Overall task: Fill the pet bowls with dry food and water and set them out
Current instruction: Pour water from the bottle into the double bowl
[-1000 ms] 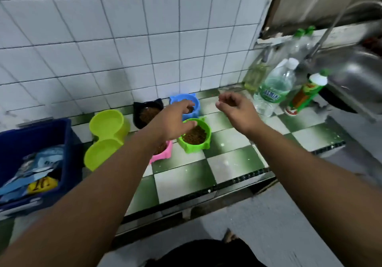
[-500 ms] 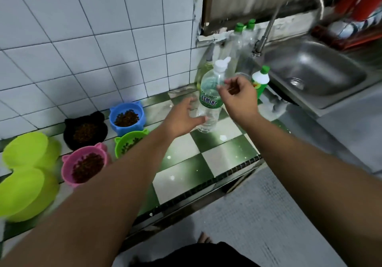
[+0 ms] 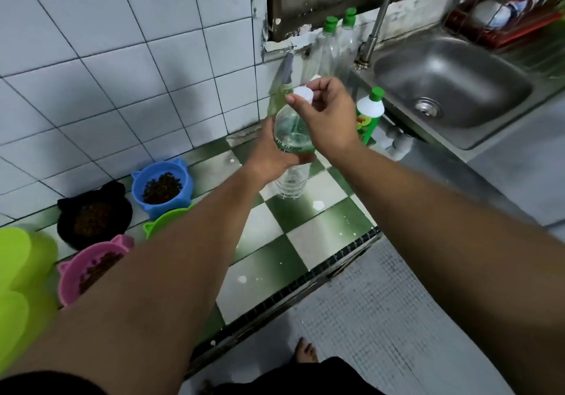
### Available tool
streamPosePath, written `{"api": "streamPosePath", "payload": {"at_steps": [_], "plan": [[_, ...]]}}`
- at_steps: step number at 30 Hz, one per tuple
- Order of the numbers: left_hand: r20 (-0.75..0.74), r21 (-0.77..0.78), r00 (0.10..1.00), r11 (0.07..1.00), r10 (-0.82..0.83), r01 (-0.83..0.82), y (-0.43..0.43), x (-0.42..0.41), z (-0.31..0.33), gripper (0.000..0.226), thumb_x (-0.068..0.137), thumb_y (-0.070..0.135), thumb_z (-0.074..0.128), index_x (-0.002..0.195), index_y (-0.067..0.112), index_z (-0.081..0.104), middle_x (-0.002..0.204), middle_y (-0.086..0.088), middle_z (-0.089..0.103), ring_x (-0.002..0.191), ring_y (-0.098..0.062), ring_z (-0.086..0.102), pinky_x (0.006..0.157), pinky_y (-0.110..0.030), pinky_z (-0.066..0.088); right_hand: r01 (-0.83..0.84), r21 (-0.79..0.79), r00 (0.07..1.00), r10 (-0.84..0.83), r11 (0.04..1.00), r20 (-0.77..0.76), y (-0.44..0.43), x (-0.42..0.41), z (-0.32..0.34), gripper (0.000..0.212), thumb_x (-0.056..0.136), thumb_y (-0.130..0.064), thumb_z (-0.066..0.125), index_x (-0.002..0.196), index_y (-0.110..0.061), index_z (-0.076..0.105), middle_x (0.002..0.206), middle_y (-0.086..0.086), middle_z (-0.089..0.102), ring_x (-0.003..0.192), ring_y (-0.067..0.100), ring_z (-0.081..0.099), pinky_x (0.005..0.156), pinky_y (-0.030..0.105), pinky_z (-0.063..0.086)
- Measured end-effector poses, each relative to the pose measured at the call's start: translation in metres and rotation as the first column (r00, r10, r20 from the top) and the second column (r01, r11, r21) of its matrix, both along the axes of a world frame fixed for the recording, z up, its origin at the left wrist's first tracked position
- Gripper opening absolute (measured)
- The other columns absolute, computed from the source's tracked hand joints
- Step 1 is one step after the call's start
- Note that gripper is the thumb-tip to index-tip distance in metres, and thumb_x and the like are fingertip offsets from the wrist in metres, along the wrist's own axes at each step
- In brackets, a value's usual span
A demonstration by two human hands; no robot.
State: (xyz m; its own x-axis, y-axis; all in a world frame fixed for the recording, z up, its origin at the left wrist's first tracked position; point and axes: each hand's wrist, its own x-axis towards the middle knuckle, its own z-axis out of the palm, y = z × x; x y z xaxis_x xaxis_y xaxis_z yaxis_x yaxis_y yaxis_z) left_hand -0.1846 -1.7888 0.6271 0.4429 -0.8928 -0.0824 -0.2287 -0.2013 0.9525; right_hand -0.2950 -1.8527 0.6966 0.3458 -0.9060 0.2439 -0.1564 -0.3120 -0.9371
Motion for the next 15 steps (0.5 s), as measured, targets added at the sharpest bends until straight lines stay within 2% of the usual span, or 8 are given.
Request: {"api": "streamPosePath", "payload": {"at_steps": [2, 4, 8, 13, 15], "plan": [[0.007, -0.015, 1.000, 1.000, -0.008, 0.008, -0.004, 0.002, -0.003, 0.109, 0.053, 0.028, 0.103, 0.143, 0.022, 0.041, 0.127, 0.009, 0.066, 0.113, -0.006, 0.064, 0.096, -0.029, 0.055, -0.005, 0.004, 1.000, 0.005, 1.000, 0.014, -0.001, -0.003, 0.001, 0.029, 0.079, -0.031, 0.082, 0.092, -0.022, 0.058, 0.090, 0.006, 0.072, 0.086, 0.024, 0.069, 0.079, 0.041, 0.058], [-0.002, -0.040, 1.000, 0.999, -0.018, 0.018, -0.007, 0.004, -0.007, 0.110, 0.052, 0.026, 0.103, 0.143, 0.021, 0.042, 0.126, 0.009, 0.067, 0.112, -0.005, 0.066, 0.098, -0.030, 0.056, -0.021, -0.015, 1.000, 0.021, 1.000, -0.002, -0.002, -0.003, 0.001, 0.025, 0.082, -0.028, 0.080, 0.092, -0.020, 0.058, 0.089, 0.006, 0.072, 0.082, 0.021, 0.069, 0.078, 0.039, 0.058], [-0.005, -0.058, 0.999, 0.998, -0.039, 0.039, -0.007, 0.009, -0.009, 0.105, 0.055, 0.023, 0.102, 0.142, 0.023, 0.043, 0.124, 0.011, 0.067, 0.110, -0.001, 0.065, 0.089, -0.018, 0.055, -0.077, -0.018, 0.997, 0.078, 0.997, 0.021, 0.000, 0.000, -0.001, 0.016, 0.088, -0.023, 0.073, 0.099, -0.018, 0.063, 0.096, 0.008, 0.073, 0.091, 0.022, 0.069, 0.087, 0.041, 0.057], [0.028, -0.085, 0.998, 0.995, -0.056, 0.058, -0.012, 0.014, -0.015, 0.104, 0.049, 0.037, 0.104, 0.137, 0.022, 0.052, 0.123, 0.006, 0.072, 0.109, -0.010, 0.070, 0.094, -0.037, 0.060, -0.118, 0.037, 0.991, 0.115, 0.992, 0.075, 0.007, -0.001, -0.006, 0.029, 0.094, -0.027, 0.062, 0.117, -0.010, 0.065, 0.109, 0.007, 0.072, 0.107, 0.021, 0.067, 0.099, 0.042, 0.053], [0.054, -0.073, 0.996, 0.995, -0.067, 0.071, -0.017, 0.016, -0.022, 0.107, 0.045, 0.050, 0.103, 0.137, 0.023, 0.054, 0.120, 0.006, 0.073, 0.108, -0.012, 0.072, 0.092, -0.043, 0.061, -0.111, 0.072, 0.989, 0.103, 0.991, 0.109, 0.009, -0.002, -0.008, 0.034, 0.092, -0.028, 0.065, 0.119, -0.008, 0.059, 0.104, 0.005, 0.071, 0.101, 0.018, 0.067, 0.098, 0.042, 0.053]]}}
